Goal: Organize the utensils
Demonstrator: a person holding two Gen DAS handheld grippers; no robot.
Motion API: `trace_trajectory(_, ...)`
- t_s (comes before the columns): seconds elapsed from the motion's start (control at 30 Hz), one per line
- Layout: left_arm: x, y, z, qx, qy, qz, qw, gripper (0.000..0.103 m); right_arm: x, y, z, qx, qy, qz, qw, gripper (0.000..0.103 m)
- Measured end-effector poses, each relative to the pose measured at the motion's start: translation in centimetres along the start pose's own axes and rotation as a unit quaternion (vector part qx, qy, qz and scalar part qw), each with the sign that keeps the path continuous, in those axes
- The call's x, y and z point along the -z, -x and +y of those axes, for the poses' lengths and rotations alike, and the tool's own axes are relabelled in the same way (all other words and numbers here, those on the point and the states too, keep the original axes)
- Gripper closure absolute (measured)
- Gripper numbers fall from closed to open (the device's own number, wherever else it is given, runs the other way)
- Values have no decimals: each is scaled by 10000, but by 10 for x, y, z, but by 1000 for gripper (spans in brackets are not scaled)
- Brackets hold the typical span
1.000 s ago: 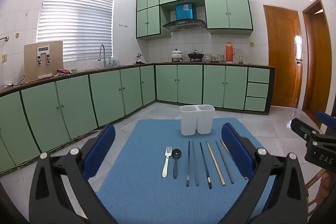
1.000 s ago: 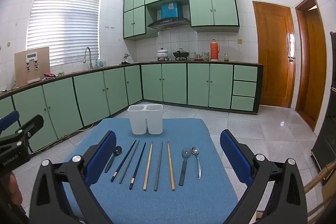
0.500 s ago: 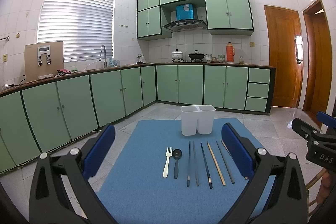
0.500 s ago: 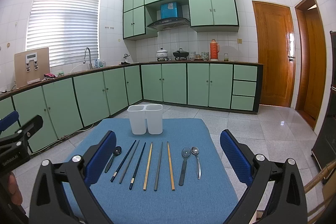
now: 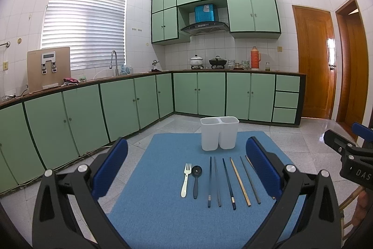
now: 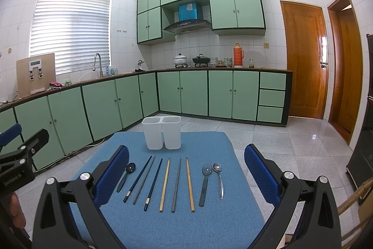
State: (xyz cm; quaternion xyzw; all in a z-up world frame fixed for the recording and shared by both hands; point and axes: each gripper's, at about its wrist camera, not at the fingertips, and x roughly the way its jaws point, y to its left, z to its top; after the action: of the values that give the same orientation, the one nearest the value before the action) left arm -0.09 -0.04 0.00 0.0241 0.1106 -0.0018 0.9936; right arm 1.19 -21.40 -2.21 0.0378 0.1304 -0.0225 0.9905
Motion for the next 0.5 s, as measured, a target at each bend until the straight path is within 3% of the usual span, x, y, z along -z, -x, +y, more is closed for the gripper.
trace_trajectory(0.5,0,1,0,0,-5,-4,10000,5,0,0,-1,0,-1,1,10000,6)
